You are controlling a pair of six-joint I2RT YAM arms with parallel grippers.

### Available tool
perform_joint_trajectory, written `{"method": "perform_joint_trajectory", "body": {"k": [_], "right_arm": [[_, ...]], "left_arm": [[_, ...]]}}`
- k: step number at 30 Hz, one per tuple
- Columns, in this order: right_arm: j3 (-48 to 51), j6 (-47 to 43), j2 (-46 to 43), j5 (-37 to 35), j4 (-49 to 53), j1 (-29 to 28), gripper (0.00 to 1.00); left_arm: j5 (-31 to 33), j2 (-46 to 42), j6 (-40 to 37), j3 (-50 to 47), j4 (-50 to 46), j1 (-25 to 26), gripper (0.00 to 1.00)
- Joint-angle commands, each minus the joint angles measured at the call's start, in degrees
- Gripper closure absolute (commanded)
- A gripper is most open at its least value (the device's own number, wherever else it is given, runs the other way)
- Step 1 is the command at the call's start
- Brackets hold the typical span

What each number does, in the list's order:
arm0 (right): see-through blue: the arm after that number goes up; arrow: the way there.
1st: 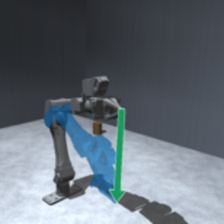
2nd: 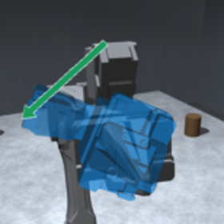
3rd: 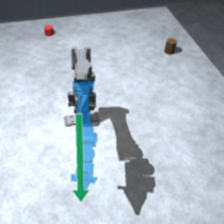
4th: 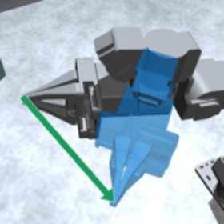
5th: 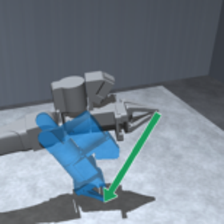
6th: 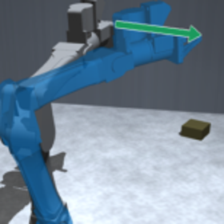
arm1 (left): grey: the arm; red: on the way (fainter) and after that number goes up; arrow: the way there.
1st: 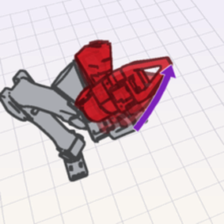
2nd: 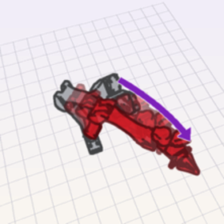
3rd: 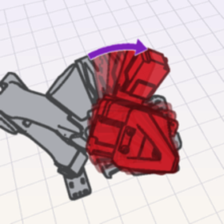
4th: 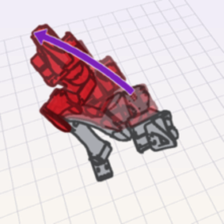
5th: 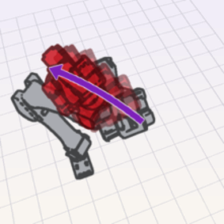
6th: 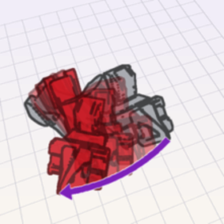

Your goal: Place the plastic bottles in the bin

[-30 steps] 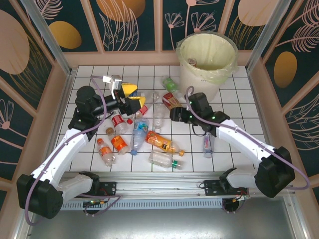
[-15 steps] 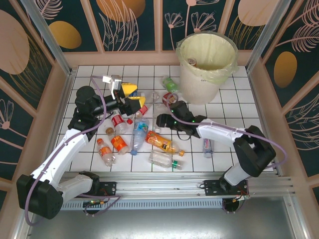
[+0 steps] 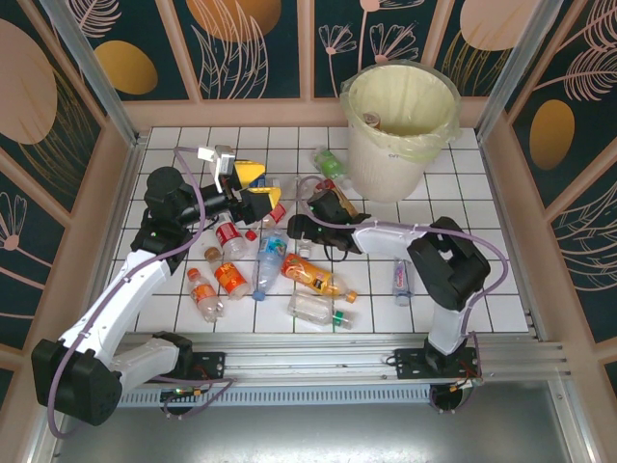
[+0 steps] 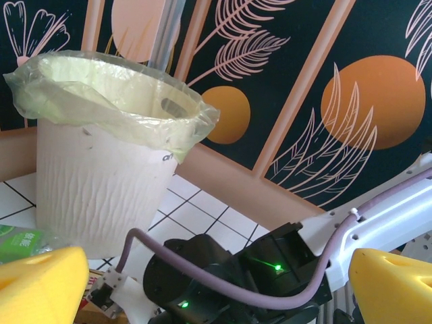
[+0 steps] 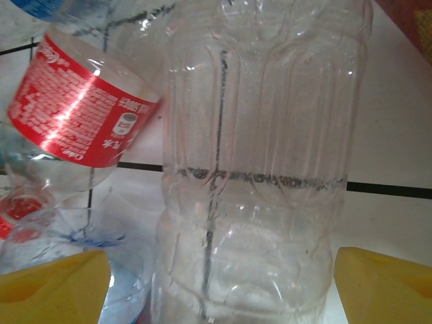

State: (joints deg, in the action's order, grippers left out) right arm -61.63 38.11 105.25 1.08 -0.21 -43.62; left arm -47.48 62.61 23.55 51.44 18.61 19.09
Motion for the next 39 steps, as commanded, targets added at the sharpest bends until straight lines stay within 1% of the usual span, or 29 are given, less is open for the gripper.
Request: {"method": "perform_joint_trajectory", "body": {"k": [1,6,13,22,26,32,39], "right_arm": [[-2.6,0.4,2.0,-1.6,-0.6,-0.4,0.13],[-4.6,-0.4,4.3,-2.5,0.7,-0.5,0.14],[-6.0,-0.8,6.0,-2.8,1.2,-0.4,0.2],[-5.7,-1.7,4.7,-3.5,1.7,-0.5,0.3],[-5.6,-2.4,3.9,-4.2,2.3,-0.4,0.32],[-5.0,-5.1,0.5,-5.5,2.7,-0.4,0.33],[-1.8,-12.1,-7.6,-4.3,2.1,-0.3,0.33]], "left_arm": [[-0.4,-1.1,-1.5,1.8,0.0,0.3,0.01],[-0.4,-1.0,-1.9,1.9,-0.4,0.4,0.01],[-0.3,-0.8,-2.1,2.0,-0.6,0.4,0.02],[-0.3,-0.6,-2.3,2.1,-0.7,0.3,0.01],[-0.4,-0.6,-2.2,2.0,-0.7,0.4,0.01],[-0.6,-0.5,-1.9,1.8,-0.3,0.3,0.02],[-0.9,-1.3,-1.2,1.1,1.5,0.3,0.01]]}}
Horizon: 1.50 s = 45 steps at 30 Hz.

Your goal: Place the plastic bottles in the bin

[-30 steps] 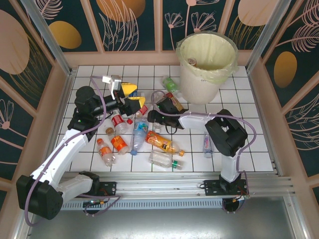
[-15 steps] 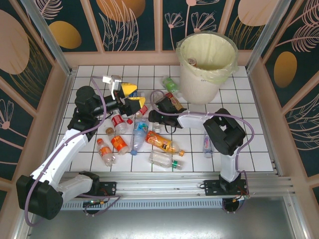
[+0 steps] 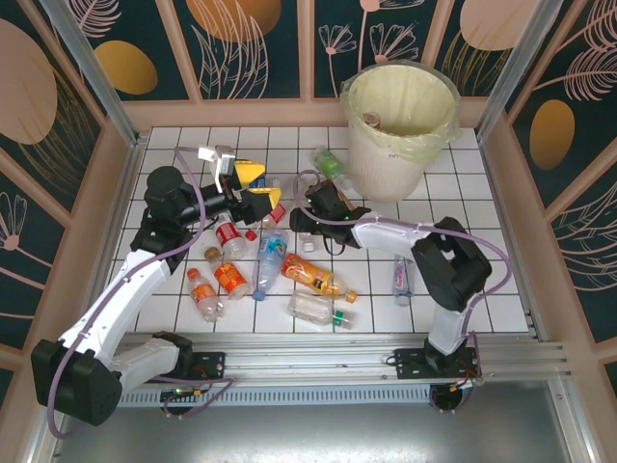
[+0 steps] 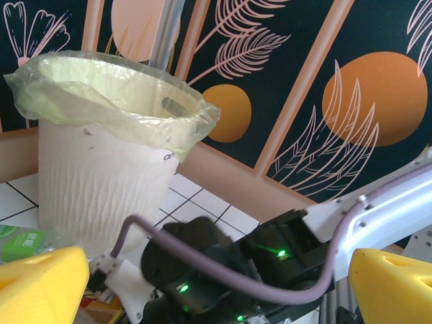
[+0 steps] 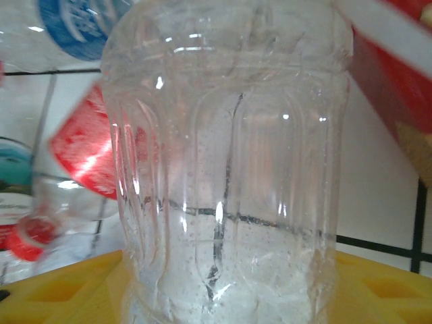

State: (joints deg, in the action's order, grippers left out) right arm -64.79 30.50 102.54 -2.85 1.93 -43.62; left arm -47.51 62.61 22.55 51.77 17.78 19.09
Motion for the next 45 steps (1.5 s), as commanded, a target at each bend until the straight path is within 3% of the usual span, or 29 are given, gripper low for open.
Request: {"method": "perform_joint_trajectory", "body": {"k": [1,12,22,34,45], "right_arm": [[1.7,-5.2,-6.1,-0.3,0.2,-0.4,0.33],[0.5,-15.1,-19.4,-1.0,6.3,-0.3,0.33],[-7.3,-21.9,-25.3,-3.8,11.6,2.0,0.33],[-18.5,-24.7,-25.9,-0.3,12.7,12.8,0.32],[-30.9,-24.2,-18.2,0.2,15.2,27.1,0.32]], "left_arm": [[-1.0,-1.5,0.1,0.6,2.9,0.4,0.02],[0.0,-2.5,2.0,-1.0,6.1,0.3,0.01],[2.7,-3.7,2.5,-2.1,7.2,0.4,0.01],[3.7,-3.0,-0.7,-0.4,2.4,0.3,0.01],[5.8,-3.5,-2.0,-0.5,1.4,0.3,0.01]]}}
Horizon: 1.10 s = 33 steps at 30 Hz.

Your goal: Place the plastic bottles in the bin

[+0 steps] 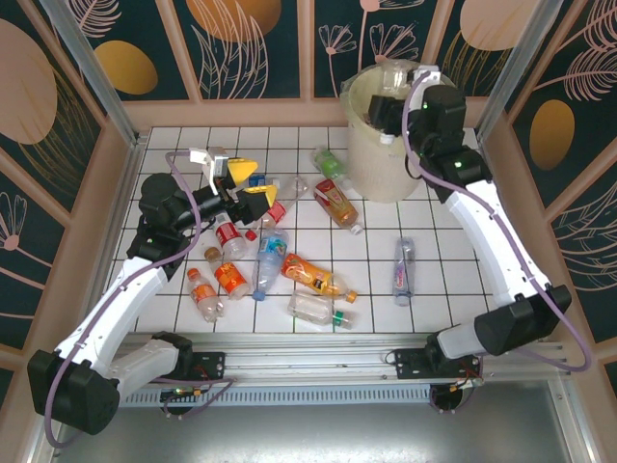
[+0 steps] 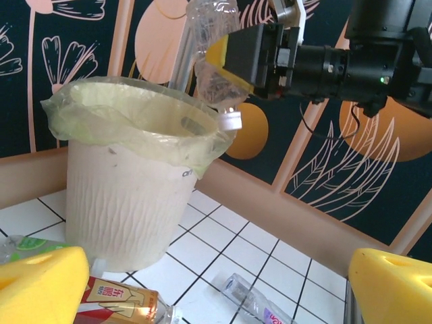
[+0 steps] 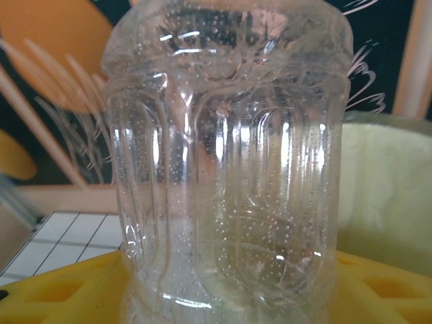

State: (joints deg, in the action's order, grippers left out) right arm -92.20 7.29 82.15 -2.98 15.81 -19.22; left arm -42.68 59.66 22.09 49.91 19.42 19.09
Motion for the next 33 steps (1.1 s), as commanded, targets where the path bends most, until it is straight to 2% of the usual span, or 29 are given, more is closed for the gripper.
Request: {"method": "perform_joint_trajectory", "body": {"k": [1,8,12,33], "right_arm": [[-4.5,-0.8,3.0,0.8,1.7,3.8,0.32],[-8.2,-1.2,9.0,5.4,2.2,11.3,0.32],[-10.0,-1.5,12.0,6.5,2.2,13.7,0.32],[-18.5,-2.1,26.1,7.9,9.1,16.5,0.29]], "left_arm": [[1.0,-0.5,-1.6,1.3,-0.4,0.3,0.01],[0.0,0.6,-2.2,1.8,-1.2,0.4,0.01],[0.0,0.9,-2.4,1.9,-1.5,0.3,0.01],[-1.1,2.1,-2.2,2.4,-1.9,0.3,0.02]]}}
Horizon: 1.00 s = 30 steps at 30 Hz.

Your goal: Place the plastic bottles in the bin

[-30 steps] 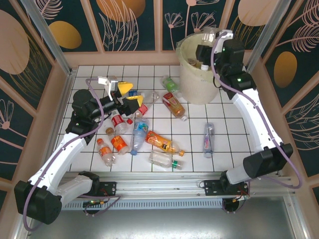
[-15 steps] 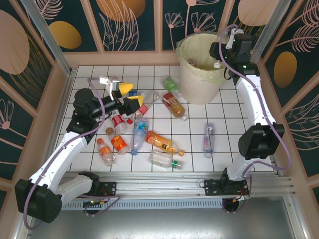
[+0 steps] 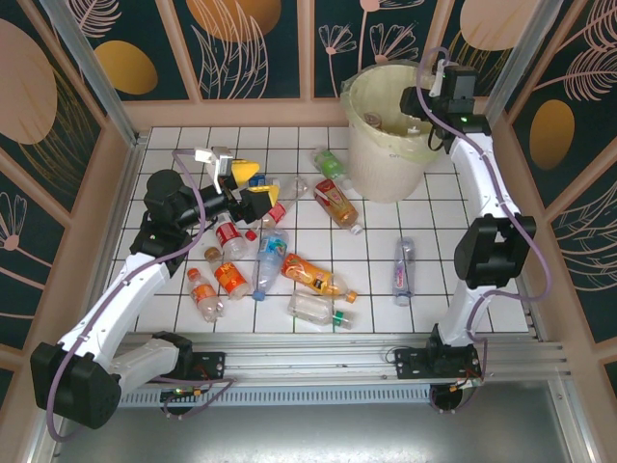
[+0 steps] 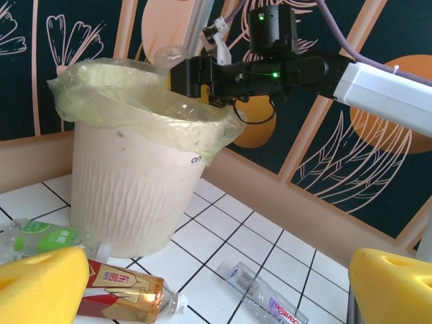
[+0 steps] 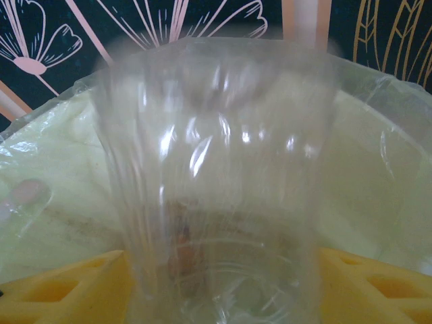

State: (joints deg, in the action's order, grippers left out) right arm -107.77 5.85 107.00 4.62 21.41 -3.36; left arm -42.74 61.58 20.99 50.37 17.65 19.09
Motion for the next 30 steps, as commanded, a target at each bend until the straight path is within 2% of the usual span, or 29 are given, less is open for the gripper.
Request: {"method": "perform_joint_trajectory", "body": {"k": [1,16,30], "right_arm": [[-3.4,-0.5,1.7,0.1,4.3,0.7,0.28],[-5.2,0.5,0.6,0.6,5.6,0.7,0.26],[0.5,-0.9,-9.7,2.8,2.3,-0.5,0.25]], "left_arm": [[-1.1,0.2,-1.1,1.8,-0.1,0.3,0.01],[-1.4,0.3,-1.1,1.9,-0.1,0.3,0.02],[-1.3,-0.3,-1.2,2.0,0.0,0.3,0.02]]}}
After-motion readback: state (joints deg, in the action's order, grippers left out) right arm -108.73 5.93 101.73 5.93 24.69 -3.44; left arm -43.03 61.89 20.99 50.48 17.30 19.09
